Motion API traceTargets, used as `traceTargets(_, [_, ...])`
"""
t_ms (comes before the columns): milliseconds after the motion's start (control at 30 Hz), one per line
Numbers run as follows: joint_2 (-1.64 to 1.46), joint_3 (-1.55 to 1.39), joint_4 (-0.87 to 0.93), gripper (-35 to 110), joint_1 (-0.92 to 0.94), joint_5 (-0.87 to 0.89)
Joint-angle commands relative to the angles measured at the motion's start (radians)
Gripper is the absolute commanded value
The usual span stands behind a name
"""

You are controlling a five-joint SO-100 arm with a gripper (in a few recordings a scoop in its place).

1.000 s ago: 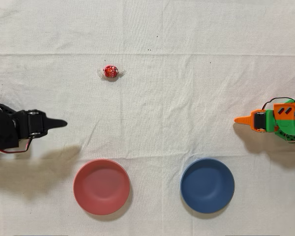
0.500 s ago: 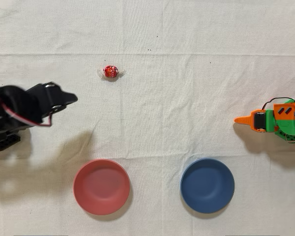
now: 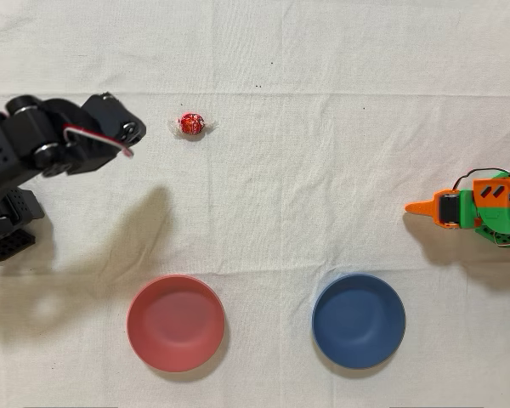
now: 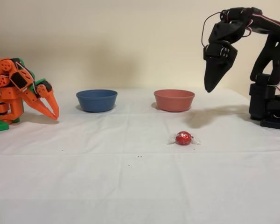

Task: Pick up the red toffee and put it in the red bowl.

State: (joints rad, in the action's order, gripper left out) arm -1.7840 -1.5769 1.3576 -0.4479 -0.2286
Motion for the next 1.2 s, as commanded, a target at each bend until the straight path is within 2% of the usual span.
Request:
traceTargets(0, [0.023, 0.074, -0.008, 1, -0.038, -0.040])
traceTargets(233, [0.143, 0.107, -0.069, 1, -0.049, -0.049])
traceTargets(700, [0.235, 0.104, -0.199, 2, -0.038, 0.060])
traceTargets(1033, [0.265, 0.089, -0.204, 28, -0.037, 0.031])
traceTargets(1167, [0.293, 0.086, -0.212, 32, -0.038, -0.009])
